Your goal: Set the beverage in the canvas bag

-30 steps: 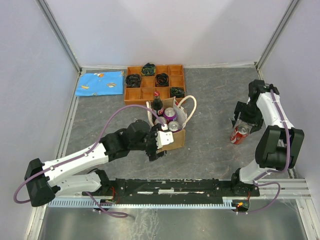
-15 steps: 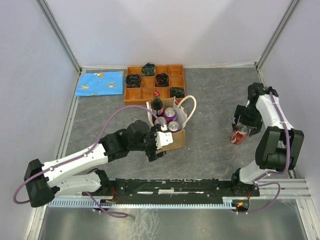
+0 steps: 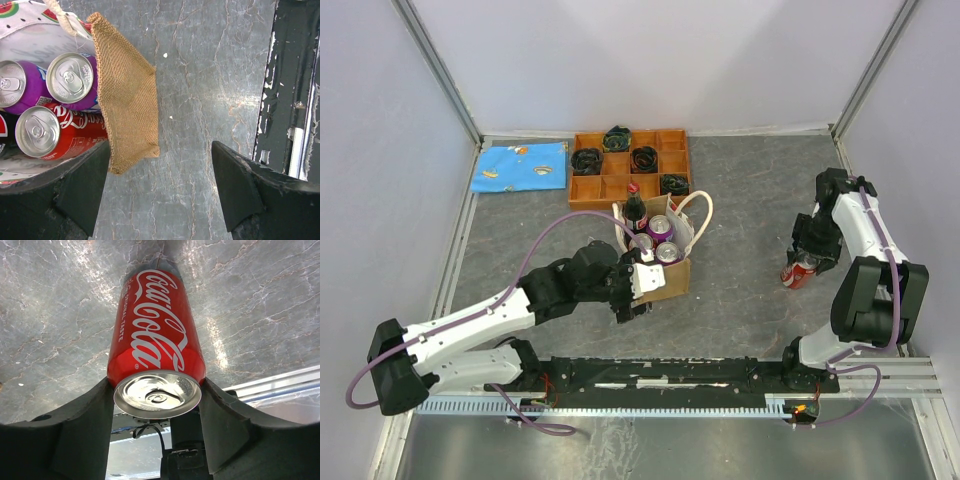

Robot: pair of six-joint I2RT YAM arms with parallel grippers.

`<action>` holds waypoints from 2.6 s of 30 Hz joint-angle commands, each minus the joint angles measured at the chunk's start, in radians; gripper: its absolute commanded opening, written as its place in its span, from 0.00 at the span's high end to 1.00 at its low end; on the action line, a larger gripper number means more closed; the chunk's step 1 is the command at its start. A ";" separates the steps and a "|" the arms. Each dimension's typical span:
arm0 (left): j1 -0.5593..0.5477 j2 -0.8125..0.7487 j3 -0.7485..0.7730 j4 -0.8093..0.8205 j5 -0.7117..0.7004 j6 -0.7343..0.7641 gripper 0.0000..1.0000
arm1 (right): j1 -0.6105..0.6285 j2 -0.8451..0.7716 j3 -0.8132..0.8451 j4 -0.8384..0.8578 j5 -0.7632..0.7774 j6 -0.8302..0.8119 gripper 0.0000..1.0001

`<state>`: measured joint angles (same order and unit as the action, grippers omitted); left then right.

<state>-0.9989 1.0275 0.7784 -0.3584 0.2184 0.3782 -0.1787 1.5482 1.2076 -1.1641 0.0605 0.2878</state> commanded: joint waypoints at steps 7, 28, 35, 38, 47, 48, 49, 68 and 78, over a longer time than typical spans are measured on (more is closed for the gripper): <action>0.003 -0.046 0.027 -0.025 -0.027 0.050 0.13 | 0.006 -0.055 0.168 -0.055 -0.041 -0.004 0.92; 0.003 -0.192 0.030 -0.153 -0.088 0.049 0.12 | 0.135 -0.068 0.788 -0.281 -0.264 0.064 1.00; 0.008 -0.248 -0.038 -0.138 -0.130 0.051 0.12 | 0.261 -0.062 0.990 -0.294 -0.328 0.188 1.00; 0.011 -0.285 -0.070 -0.146 -0.139 0.051 0.12 | 0.336 -0.056 1.035 -0.278 -0.334 0.235 1.00; 0.054 -0.384 -0.107 -0.159 -0.287 0.005 0.12 | 0.657 -0.013 0.978 -0.154 -0.230 0.322 1.00; 0.064 -0.387 -0.104 -0.162 -0.296 -0.006 0.12 | 0.692 0.000 0.965 -0.141 -0.213 0.323 1.00; 0.074 -0.392 -0.100 -0.164 -0.302 -0.015 0.12 | 0.724 0.015 0.954 -0.125 -0.196 0.323 1.00; 0.177 -0.409 -0.100 -0.151 -0.314 -0.087 0.12 | 0.969 0.272 0.949 -0.060 -0.051 0.222 1.00; 0.178 -0.403 -0.111 -0.132 -0.297 -0.090 0.12 | 1.023 0.286 0.866 -0.068 -0.050 0.217 1.00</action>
<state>-0.8261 0.6273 0.6693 -0.5438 -0.0948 0.3252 0.8108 1.8603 2.0655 -1.2900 0.0093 0.5106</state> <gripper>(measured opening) 0.877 0.682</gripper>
